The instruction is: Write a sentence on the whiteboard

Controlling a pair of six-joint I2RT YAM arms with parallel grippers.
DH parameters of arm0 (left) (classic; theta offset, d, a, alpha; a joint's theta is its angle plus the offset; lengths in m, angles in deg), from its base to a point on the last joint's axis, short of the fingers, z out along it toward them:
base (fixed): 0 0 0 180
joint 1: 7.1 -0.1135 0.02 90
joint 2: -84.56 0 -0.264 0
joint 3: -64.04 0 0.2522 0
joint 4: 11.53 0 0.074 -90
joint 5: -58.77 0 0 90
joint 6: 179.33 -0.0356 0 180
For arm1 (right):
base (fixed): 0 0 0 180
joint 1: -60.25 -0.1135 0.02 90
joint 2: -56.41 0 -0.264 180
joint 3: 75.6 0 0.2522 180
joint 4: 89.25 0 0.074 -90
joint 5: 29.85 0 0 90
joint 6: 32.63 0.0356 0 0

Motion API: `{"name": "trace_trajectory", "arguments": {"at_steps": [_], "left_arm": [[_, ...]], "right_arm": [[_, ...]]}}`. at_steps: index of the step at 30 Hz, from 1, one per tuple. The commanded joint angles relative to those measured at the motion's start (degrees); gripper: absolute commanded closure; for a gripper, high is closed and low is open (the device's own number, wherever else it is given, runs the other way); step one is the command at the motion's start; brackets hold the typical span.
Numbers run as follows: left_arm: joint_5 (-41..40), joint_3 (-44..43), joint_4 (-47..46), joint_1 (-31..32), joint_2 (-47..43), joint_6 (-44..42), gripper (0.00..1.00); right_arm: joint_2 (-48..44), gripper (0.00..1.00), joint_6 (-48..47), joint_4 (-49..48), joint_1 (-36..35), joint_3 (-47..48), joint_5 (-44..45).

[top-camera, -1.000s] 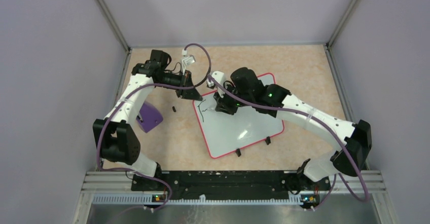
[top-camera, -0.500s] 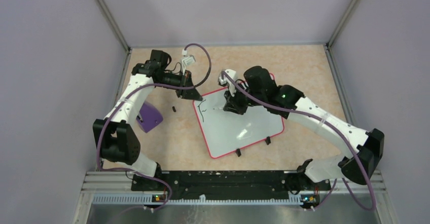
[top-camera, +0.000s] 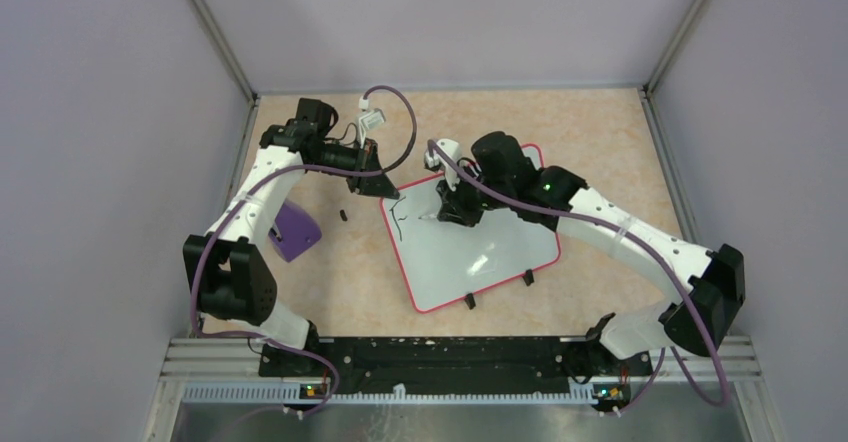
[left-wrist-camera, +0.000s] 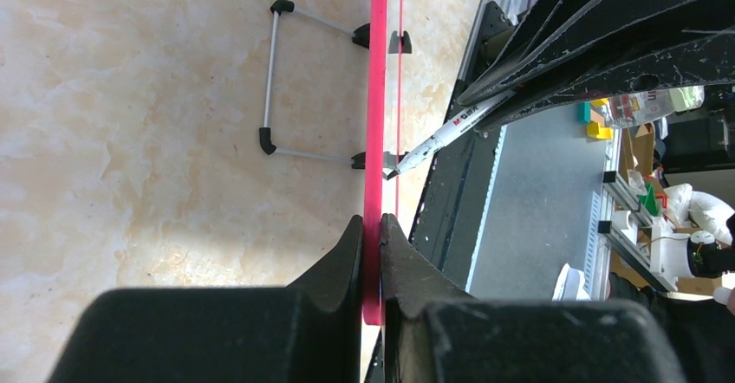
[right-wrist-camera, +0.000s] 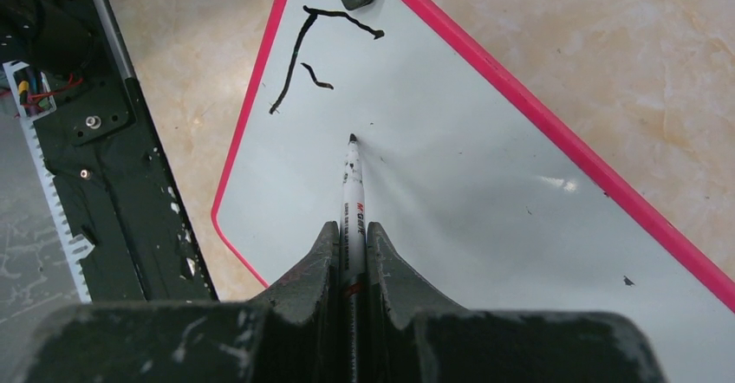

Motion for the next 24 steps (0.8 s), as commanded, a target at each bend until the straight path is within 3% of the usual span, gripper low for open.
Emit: {"name": "trace_trajectory", "arguments": {"at_steps": [1, 24], "left_arm": [[0.87, -0.16, -0.89, -0.13, -0.95, -0.96, 1.0], [0.81, 0.11, -0.95, -0.13, -0.99, -1.25, 1.0]], "right_arm": [[1.0, 1.0, 0.9, -3.3, -0.16, 2.82, 1.52], [0.94, 1.0, -0.34, -2.33, -2.66, -0.18, 0.23]]}}
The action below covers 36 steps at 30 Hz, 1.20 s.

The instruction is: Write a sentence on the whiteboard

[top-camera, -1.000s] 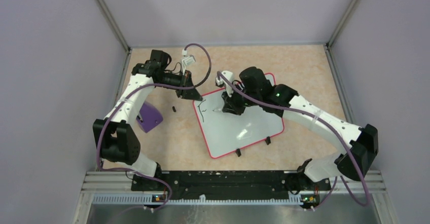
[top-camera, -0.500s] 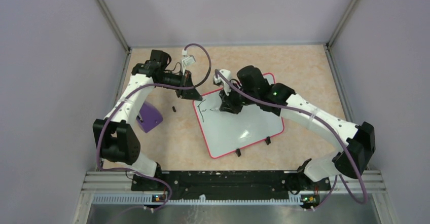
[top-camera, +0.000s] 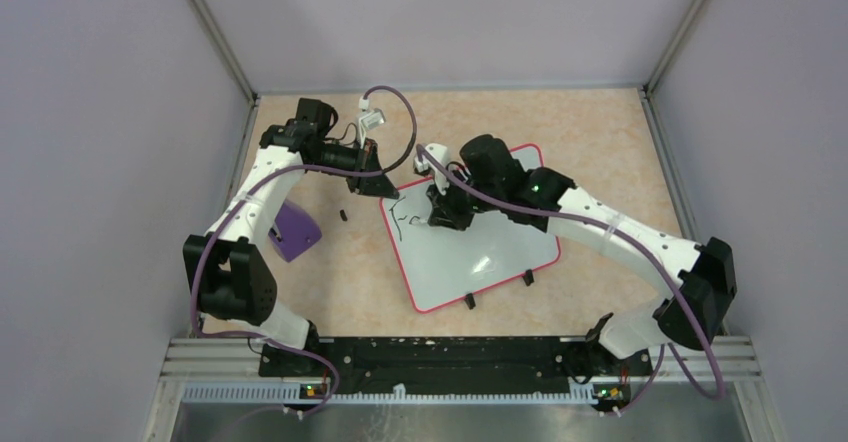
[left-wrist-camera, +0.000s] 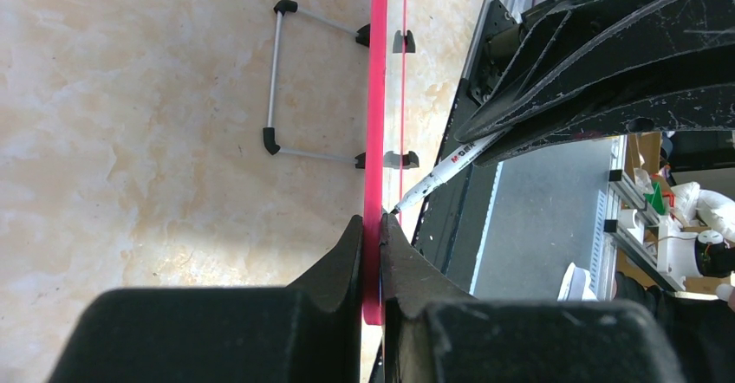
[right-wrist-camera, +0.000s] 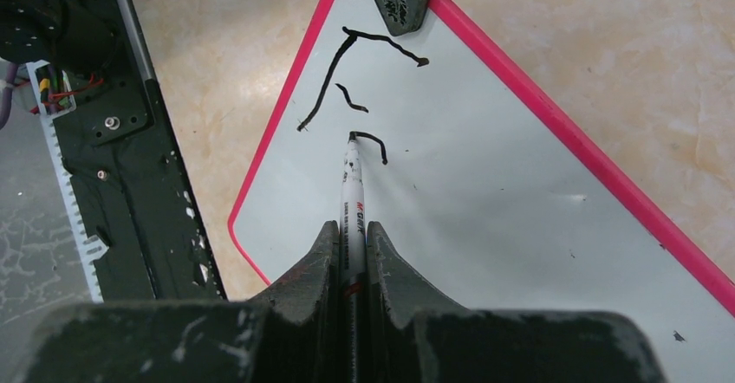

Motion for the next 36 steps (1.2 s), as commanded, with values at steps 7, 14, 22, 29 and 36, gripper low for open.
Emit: {"name": "trace_trajectory", "arguments": {"at_steps": [7, 14, 22, 29, 36], "left_arm": [[0.98, -0.02, -0.99, -0.18, -0.71, -0.53, 1.0], [1.03, -0.01, -0.98, -0.13, -0.64, -0.42, 1.0], [1.19, 0.04, -1.11, -0.13, -0.78, -0.31, 1.0], [1.15, 0.11, -1.05, -0.13, -1.13, -0.41, 1.0], [1.08, 0.0, -1.12, -0.16, -0.99, -0.42, 1.0]], "right_arm": [[-2.88, 1.0, -1.81, -0.36, -0.5, -2.76, -0.11], [-3.5, 1.0, -1.59, -0.11, 0.91, -1.55, 2.38], [-3.37, 1.0, -1.22, -0.48, 2.05, 0.15, 4.54], [-2.97, 1.0, -0.54, -1.16, 2.27, 1.03, 6.12], [-2.85, 1.0, 0.28, -1.72, 2.51, 1.49, 7.53]]}}
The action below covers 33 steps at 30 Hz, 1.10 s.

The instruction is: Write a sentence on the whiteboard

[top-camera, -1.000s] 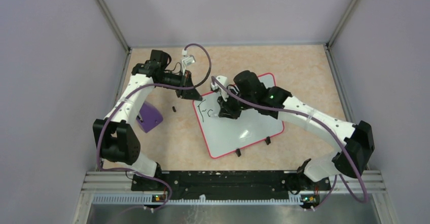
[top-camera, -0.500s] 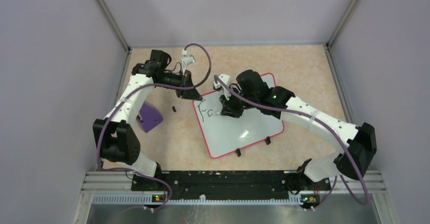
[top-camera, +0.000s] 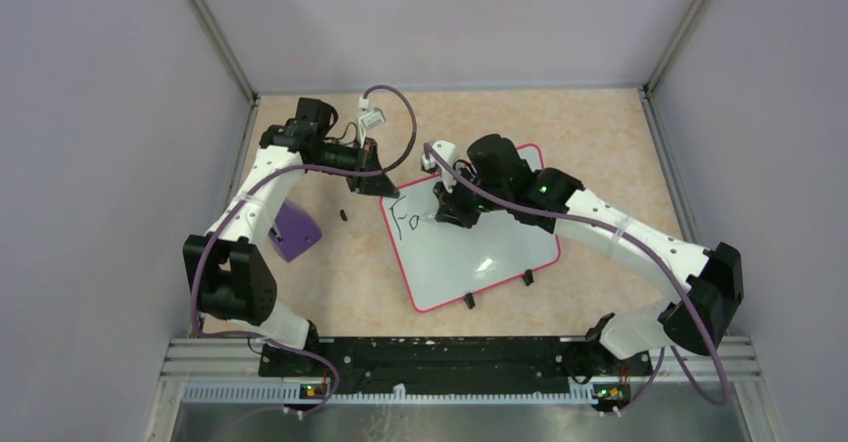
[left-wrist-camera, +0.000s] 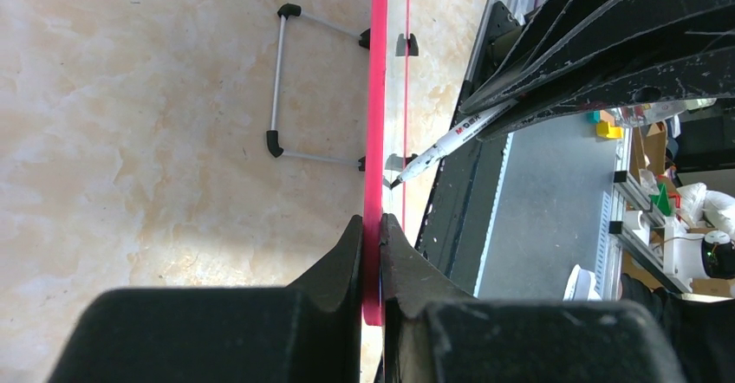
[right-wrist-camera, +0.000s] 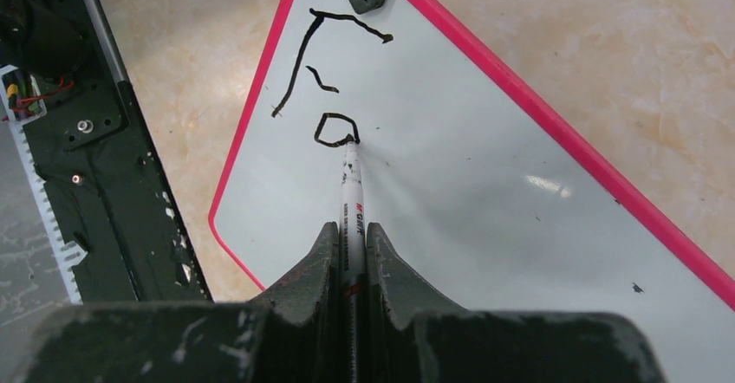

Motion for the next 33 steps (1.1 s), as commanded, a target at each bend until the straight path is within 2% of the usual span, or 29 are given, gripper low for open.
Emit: {"name": "trace_trajectory", "arguments": {"at_steps": [1, 19, 33], "left_arm": [[1.18, -0.01, -0.52, -0.14, -1.0, -0.42, 1.0], [1.05, 0.05, -0.4, -0.13, -0.79, -0.77, 1.0], [1.14, 0.23, -0.42, -0.13, -0.43, -0.86, 1.0]], "right_arm": [[-0.72, 1.0, 0.67, -2.36, 1.24, 2.97, 5.01], [-0.26, 1.0, -0.65, -0.3, 0.75, 0.39, -0.01], [-1.58, 1.0, -2.38, 2.03, 0.36, -1.19, -0.5]]}}
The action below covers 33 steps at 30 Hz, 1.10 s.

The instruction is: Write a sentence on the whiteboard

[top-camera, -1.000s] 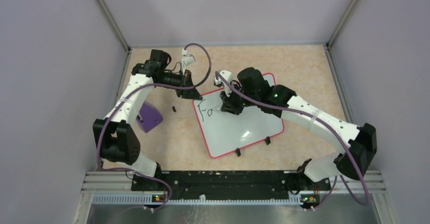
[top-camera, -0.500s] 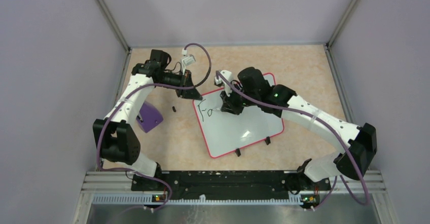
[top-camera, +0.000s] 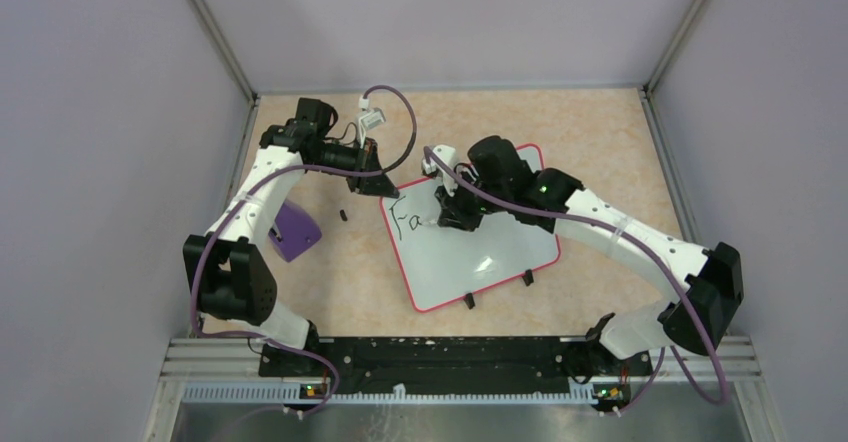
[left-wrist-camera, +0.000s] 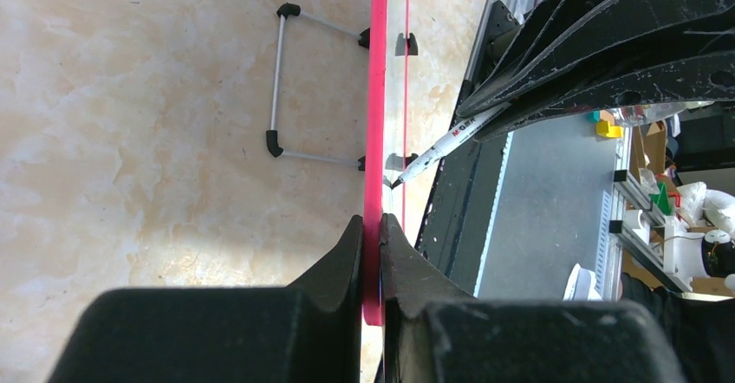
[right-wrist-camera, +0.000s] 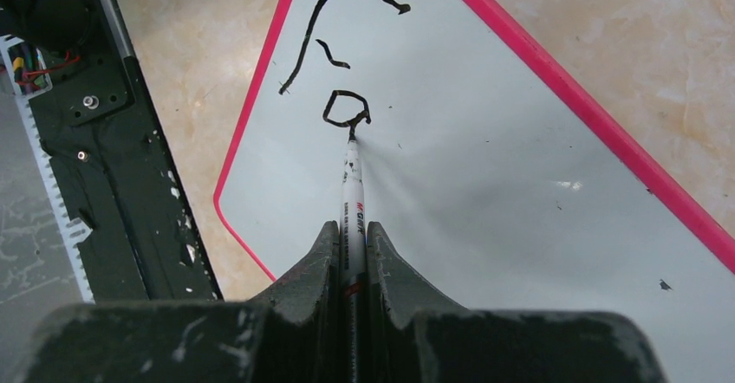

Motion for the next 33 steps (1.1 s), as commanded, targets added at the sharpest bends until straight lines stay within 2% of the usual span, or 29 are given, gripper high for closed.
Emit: {"name": "trace_trajectory", "arguments": {"at_steps": [1, 13, 33], "left_arm": [[1.13, 0.17, -0.29, -0.13, -0.37, -0.64, 1.0], [1.55, 0.2, -0.27, -0.13, -0.36, -0.73, 1.0], [1.48, 0.62, -0.26, -0.13, -1.13, -0.9, 1.0]], "right_arm": [[-1.81, 1.0, -1.59, 0.89, -0.02, -0.5, 1.79], [-4.26, 1.0, -1.73, 2.58, 0.78, 3.83, 1.09], [-0.77, 1.0, -0.49, -1.57, 0.78, 3.9, 4.41]]}}
